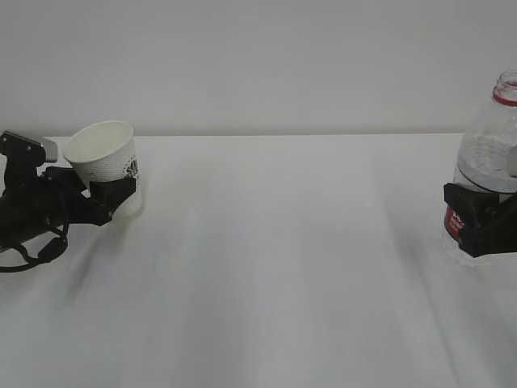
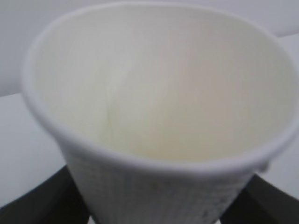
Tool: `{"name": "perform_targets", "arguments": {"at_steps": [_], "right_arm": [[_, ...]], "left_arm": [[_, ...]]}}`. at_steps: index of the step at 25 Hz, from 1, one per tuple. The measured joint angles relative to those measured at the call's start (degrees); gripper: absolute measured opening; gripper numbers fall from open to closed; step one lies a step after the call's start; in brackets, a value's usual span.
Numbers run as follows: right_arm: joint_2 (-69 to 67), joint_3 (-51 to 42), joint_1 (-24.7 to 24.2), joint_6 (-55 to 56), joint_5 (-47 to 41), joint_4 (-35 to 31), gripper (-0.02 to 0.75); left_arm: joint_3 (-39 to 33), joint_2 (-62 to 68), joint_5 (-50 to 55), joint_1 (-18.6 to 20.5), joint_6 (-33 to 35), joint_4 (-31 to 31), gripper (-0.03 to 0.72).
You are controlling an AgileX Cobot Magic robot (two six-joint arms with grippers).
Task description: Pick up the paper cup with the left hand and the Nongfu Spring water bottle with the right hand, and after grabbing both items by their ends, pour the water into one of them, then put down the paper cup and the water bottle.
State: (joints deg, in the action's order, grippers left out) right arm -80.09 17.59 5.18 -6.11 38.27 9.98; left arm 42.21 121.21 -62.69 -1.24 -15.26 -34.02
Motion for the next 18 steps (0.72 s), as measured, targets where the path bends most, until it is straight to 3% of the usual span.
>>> {"name": "perform_targets", "arguments": {"at_steps": [18], "right_arm": [[0.00, 0.00, 0.00, 0.00, 0.00, 0.00, 0.475]], "left_arm": [[-15.42, -12.68, -2.57, 0.00, -0.18, -1.87, 0.528]]}}
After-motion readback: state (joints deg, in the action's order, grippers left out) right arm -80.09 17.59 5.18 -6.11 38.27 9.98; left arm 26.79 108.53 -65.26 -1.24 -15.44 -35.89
